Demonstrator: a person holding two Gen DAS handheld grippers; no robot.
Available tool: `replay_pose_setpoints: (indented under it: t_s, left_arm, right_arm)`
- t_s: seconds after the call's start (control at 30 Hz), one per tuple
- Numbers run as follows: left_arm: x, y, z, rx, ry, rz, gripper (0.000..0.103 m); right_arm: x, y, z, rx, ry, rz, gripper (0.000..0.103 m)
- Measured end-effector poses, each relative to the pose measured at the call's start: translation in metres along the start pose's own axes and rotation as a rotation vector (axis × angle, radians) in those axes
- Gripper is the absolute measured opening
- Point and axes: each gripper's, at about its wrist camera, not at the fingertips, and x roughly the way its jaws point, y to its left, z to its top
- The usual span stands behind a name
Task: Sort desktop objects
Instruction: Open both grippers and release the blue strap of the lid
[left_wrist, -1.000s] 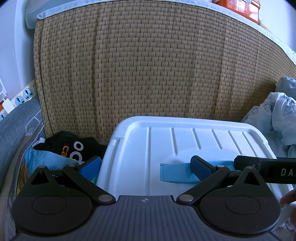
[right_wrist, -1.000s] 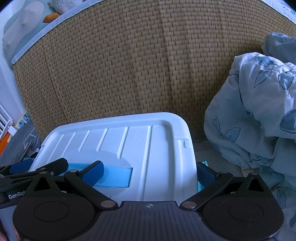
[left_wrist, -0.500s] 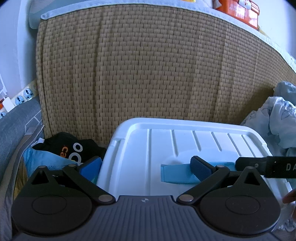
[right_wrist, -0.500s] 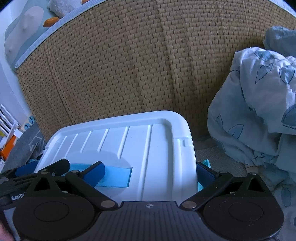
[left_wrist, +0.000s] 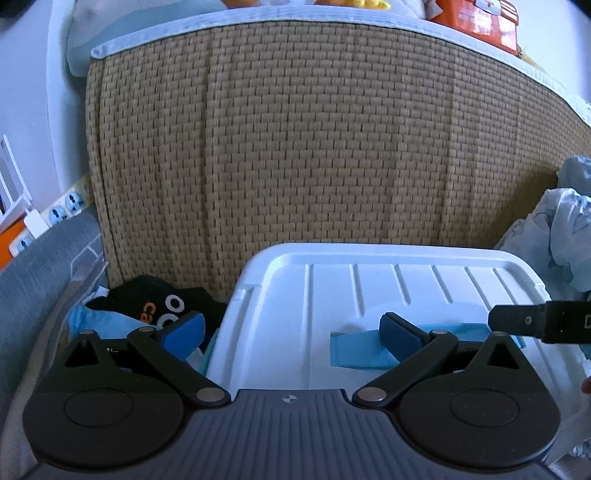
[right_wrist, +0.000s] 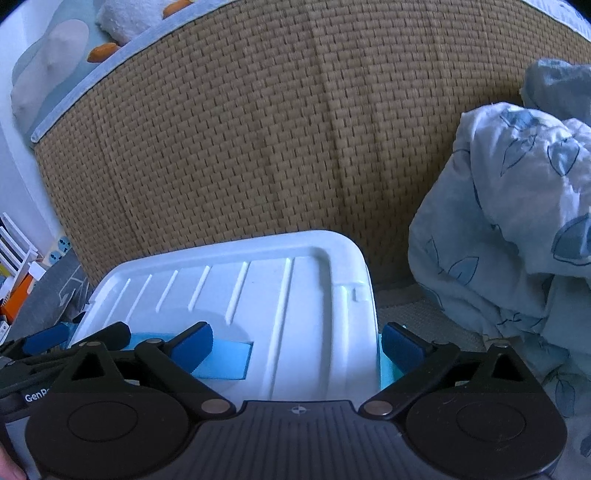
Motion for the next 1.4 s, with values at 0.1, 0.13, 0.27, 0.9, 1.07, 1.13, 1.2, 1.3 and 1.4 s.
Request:
replay_pose_setpoints:
  t_s: [0.1,0.13,0.27,0.9,1.07,1.13,1.2,1.3,1.4]
  left_arm:
    - [-0.008,0.000,0.001,-0.020,-0.026,0.011,0.103]
    - [-0.010,0.000,0.001,-0.024,-0.029,0.007,0.103]
    - [-0.016,0.000,0.003,-0.016,-0.033,0.003,0.103]
    - [-0.054,-0.005,-0.003,0.046,-0.014,-0.026,0.103]
    - [-0.066,-0.006,-0.005,0.051,-0.018,-0.033,0.103]
    - [-0.070,-0.006,-0.007,0.056,-0.016,-0.036,0.103]
    - [-0.074,-0.007,-0.009,0.057,-0.015,-0.038,0.103]
    - [-0.080,-0.005,-0.013,0.047,-0.013,-0.043,0.103]
    - [-0.086,-0.005,-0.015,0.049,-0.015,-0.050,0.103]
  right_arm:
    - [-0.006,0.004,0.002,-0.011,-0.028,-0.003,0.100]
    - [-0.008,0.005,0.002,-0.012,-0.036,-0.006,0.100]
    - [-0.017,0.013,0.003,-0.032,-0.068,-0.001,0.100]
    - [-0.051,0.033,-0.013,-0.051,-0.078,-0.001,0.100]
    - [-0.062,0.035,-0.016,-0.055,-0.088,0.004,0.100]
    - [-0.066,0.036,-0.018,-0.057,-0.091,0.006,0.100]
    - [-0.071,0.037,-0.019,-0.058,-0.095,0.008,0.100]
    - [-0.077,0.038,-0.021,-0.060,-0.101,0.011,0.100]
    - [-0.084,0.039,-0.023,-0.063,-0.106,0.014,0.100]
